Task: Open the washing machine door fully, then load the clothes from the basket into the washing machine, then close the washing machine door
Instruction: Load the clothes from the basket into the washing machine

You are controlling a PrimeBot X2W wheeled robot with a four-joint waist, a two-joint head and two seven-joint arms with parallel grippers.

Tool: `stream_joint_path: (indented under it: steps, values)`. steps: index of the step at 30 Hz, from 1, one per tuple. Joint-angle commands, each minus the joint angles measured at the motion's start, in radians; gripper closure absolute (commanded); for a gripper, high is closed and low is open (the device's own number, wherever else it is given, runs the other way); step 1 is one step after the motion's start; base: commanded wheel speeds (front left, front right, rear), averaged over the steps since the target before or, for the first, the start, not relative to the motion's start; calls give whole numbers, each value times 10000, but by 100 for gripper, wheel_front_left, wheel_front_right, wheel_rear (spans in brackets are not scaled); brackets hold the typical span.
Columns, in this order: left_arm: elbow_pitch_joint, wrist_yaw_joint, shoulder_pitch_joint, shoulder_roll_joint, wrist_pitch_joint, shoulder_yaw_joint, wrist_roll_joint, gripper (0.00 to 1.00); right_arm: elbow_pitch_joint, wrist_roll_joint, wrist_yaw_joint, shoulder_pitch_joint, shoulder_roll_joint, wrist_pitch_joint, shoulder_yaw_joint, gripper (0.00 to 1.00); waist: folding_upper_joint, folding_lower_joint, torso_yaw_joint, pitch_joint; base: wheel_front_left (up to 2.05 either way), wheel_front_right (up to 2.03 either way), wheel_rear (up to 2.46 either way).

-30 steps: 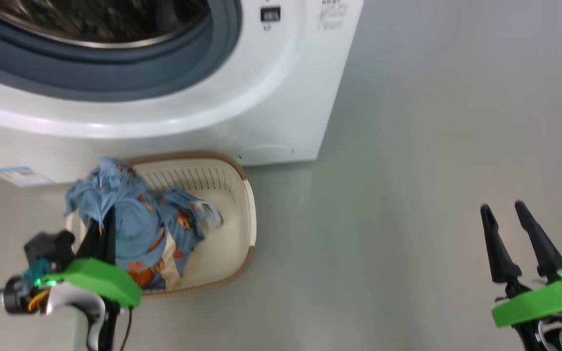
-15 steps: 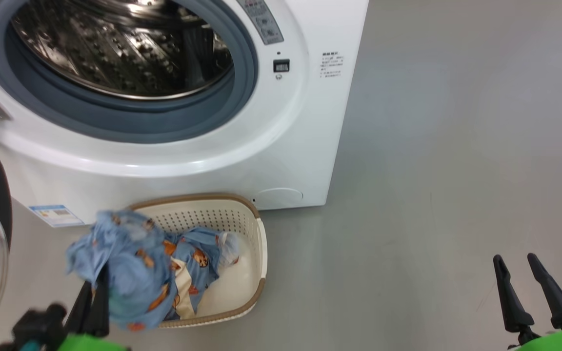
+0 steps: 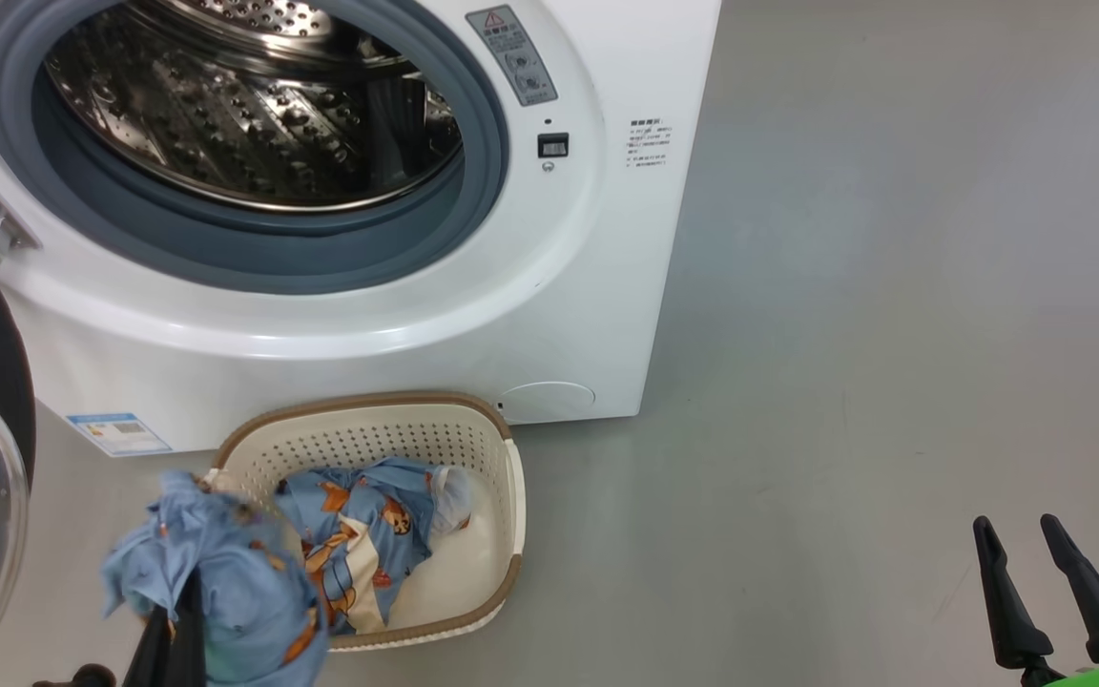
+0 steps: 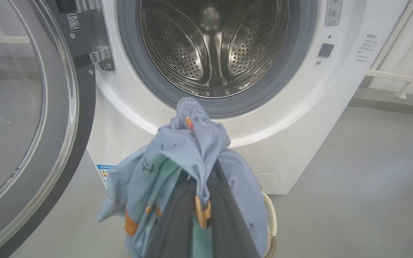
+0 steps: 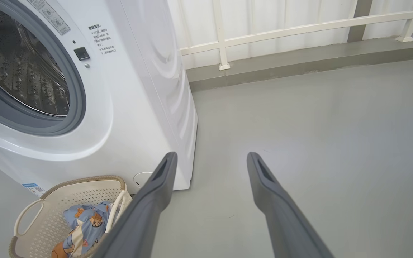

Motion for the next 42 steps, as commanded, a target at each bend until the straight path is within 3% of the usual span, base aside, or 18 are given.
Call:
stream_joint_path:
  steps: [1, 9, 20, 37, 42]
  values:
    - [-319, 62, -205, 58, -65, 249, -99, 100, -253, -93, 25, 45, -166, -49, 192, 0, 0, 1, 14, 39, 0, 0, 0]
    - [-57, -173, -1920, 56, -65, 110, -159, 100, -389, -49, 25, -510, -122, -49, 314, 0, 0, 1, -68, 895, 0, 0, 0]
    - [579, -291, -6250, 436, -65, 62, 482, 100, -584, 94, 25, -1781, -121, -49, 530, 0, 0, 1, -372, 2681, 0, 0, 0]
    - [5607, -300, -11366, 1596, -65, 219, 1079, 100, -698, 222, 25, -3171, 129, -49, 815, 0, 0, 1, -1442, 4492, 0, 0, 0]
    - [6296, -116, -12624, 1833, -65, 245, 1358, 100, -716, 259, 25, -3418, 184, -49, 968, 0, 0, 1, -1694, 4777, 0, 0, 0]
